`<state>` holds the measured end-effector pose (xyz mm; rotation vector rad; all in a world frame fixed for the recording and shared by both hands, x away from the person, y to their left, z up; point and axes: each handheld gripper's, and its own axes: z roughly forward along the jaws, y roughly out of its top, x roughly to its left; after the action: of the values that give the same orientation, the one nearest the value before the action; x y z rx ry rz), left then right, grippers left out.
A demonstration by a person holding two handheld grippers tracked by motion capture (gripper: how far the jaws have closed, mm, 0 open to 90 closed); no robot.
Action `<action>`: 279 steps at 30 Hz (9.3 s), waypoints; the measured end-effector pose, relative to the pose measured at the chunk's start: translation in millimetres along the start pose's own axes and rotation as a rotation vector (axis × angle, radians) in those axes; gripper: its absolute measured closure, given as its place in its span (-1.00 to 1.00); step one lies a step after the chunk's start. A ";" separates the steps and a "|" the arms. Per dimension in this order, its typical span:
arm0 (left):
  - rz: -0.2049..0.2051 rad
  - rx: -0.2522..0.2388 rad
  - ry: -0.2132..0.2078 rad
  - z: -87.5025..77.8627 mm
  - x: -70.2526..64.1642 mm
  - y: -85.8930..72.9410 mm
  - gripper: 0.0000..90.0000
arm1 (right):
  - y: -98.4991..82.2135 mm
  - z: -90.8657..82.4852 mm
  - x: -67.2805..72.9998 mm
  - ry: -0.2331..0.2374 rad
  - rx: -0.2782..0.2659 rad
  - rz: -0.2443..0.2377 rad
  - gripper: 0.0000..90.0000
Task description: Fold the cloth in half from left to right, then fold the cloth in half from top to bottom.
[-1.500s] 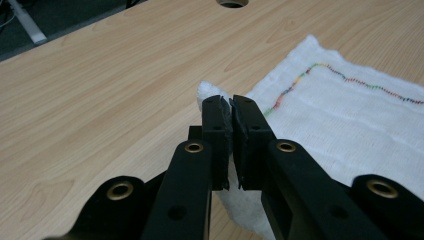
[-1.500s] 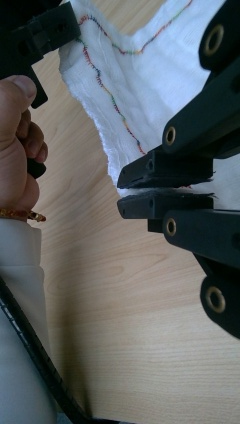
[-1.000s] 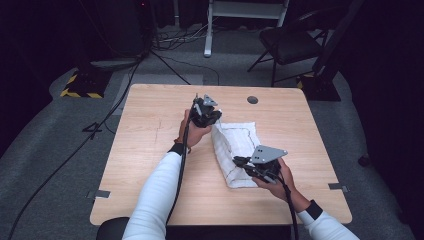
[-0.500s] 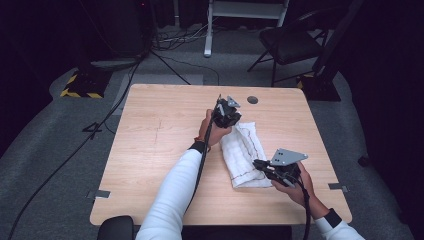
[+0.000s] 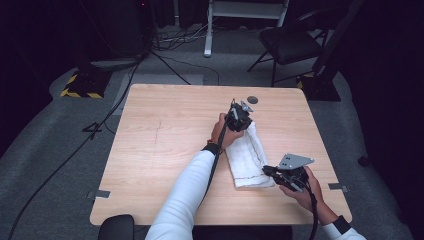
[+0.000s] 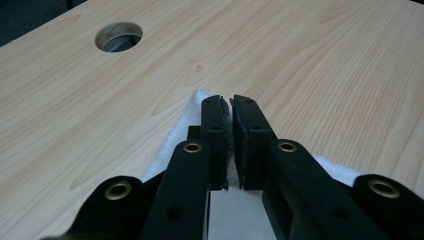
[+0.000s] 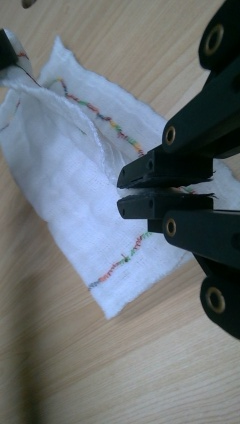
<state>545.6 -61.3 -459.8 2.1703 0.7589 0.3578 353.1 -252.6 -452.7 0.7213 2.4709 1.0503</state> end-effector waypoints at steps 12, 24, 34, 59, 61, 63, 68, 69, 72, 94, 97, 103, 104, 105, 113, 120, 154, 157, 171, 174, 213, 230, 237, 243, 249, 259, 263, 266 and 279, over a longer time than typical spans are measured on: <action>-0.016 -0.016 0.019 2.9 0.3 -2.8 0.61 | -9.5 5.0 -4.2 -0.007 0.073 0.029 0.86; 0.025 -0.045 0.018 -42.6 -2.7 -8.5 -0.19 | -21.1 3.4 -11.0 -0.013 0.112 0.061 0.54; 0.160 -0.019 -0.087 -94.7 -40.5 -47.3 -0.47 | -22.6 -5.5 -22.8 -0.029 0.064 0.090 0.27; 0.264 0.134 -0.363 -93.4 -79.6 -120.6 0.56 | -32.7 19.2 -28.3 0.056 0.112 0.068 0.49; 0.262 0.134 -0.378 -96.9 -78.6 -123.7 0.57 | -30.8 19.8 -24.7 0.070 0.119 0.062 0.50; 0.252 0.135 -0.385 -102.4 -78.6 -128.8 0.57 | -29.4 20.2 -19.0 0.086 0.121 0.050 0.50; 0.253 0.136 -0.386 -115.5 -80.9 -140.1 0.57 | -24.8 21.1 -1.4 0.121 0.129 0.027 0.50; 0.256 0.134 -0.385 -117.7 -81.6 -142.0 0.57 | -24.8 21.1 -1.4 0.121 0.129 0.027 0.50; 0.265 0.137 -0.376 -123.9 -84.6 -146.5 0.56 | -23.1 21.4 6.0 0.128 0.130 0.015 0.48; 0.127 0.070 -0.142 -139.4 -28.0 -119.2 -0.49 | 8.7 17.4 -53.6 -0.010 0.005 0.106 -0.04; 0.114 0.058 -0.098 -132.8 -15.6 -107.3 -0.49 | 17.8 24.8 -62.7 -0.022 0.003 0.098 -0.04; 0.031 0.046 -0.032 -99.3 16.2 -82.5 -0.46 | 39.4 53.6 -86.1 -0.058 0.008 0.120 0.05; 0.031 0.046 -0.032 -99.3 16.2 -82.5 -0.46 | 39.4 53.6 -86.1 -0.058 0.008 0.120 0.05; 0.024 0.040 -0.015 -93.8 19.7 -80.0 -0.46 | 41.3 59.0 -89.5 -0.063 0.008 0.126 0.07; -0.081 0.075 -0.003 -50.5 41.8 -73.1 -0.44 | 48.6 96.9 -110.5 -0.092 0.053 0.164 0.11; -0.128 0.104 -0.001 -28.4 44.4 -74.4 -0.48 | 49.0 122.2 -122.7 -0.100 0.094 0.230 0.15; -0.051 0.108 -0.066 -32.5 49.7 -61.0 0.81 | 57.1 125.9 -123.4 -0.063 0.033 0.236 0.94; -0.049 0.102 -0.051 -33.6 50.8 -58.4 0.81 | 59.7 125.6 -123.8 -0.068 0.023 0.235 0.94; -0.023 0.060 -0.002 -49.8 55.9 -41.3 0.82 | 77.1 112.7 -123.1 -0.114 -0.052 0.204 0.95; -0.015 0.047 0.002 -52.4 55.2 -39.0 0.82 | 78.6 110.4 -123.0 -0.111 -0.059 0.200 0.95; 0.166 -0.054 -0.176 -118.4 -3.1 -73.6 0.80 | 55.0 34.3 -63.8 0.069 -0.133 0.024 0.95; 0.254 -0.028 -0.252 -141.7 -40.5 -94.8 0.79 | 32.2 11.6 -30.3 0.168 -0.100 -0.041 0.95; 0.287 0.008 -0.287 -142.4 -55.6 -105.6 0.78 | 20.6 6.8 -23.4 0.192 -0.078 -0.050 0.95; 0.312 0.050 -0.303 -140.0 -66.0 -117.0 0.79 | 9.7 8.0 -15.2 0.220 -0.043 -0.059 0.95; 0.321 0.080 -0.312 -138.0 -74.8 -126.8 0.78 | -0.3 10.6 -9.6 0.238 -0.008 -0.061 0.95; 0.357 0.114 -0.323 -133.7 -83.5 -134.3 0.76 | -12.9 14.4 -5.8 0.246 0.036 -0.070 0.94; 0.349 0.123 -0.326 -133.8 -84.6 -139.7 0.74 | -17.2 15.4 -3.9 0.244 0.043 -0.069 0.93; 0.350 0.127 -0.316 -135.6 -86.2 -142.5 0.74 | -19.9 14.4 -3.2 0.237 0.044 -0.071 0.92; 0.326 0.134 -0.311 -142.8 -84.9 -151.7 0.69 | -35.0 2.2 -2.6 0.209 0.044 -0.050 0.87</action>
<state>350.0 47.3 -483.7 2.4049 0.2619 0.1282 345.3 -273.6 -479.8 0.5857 2.6818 1.1062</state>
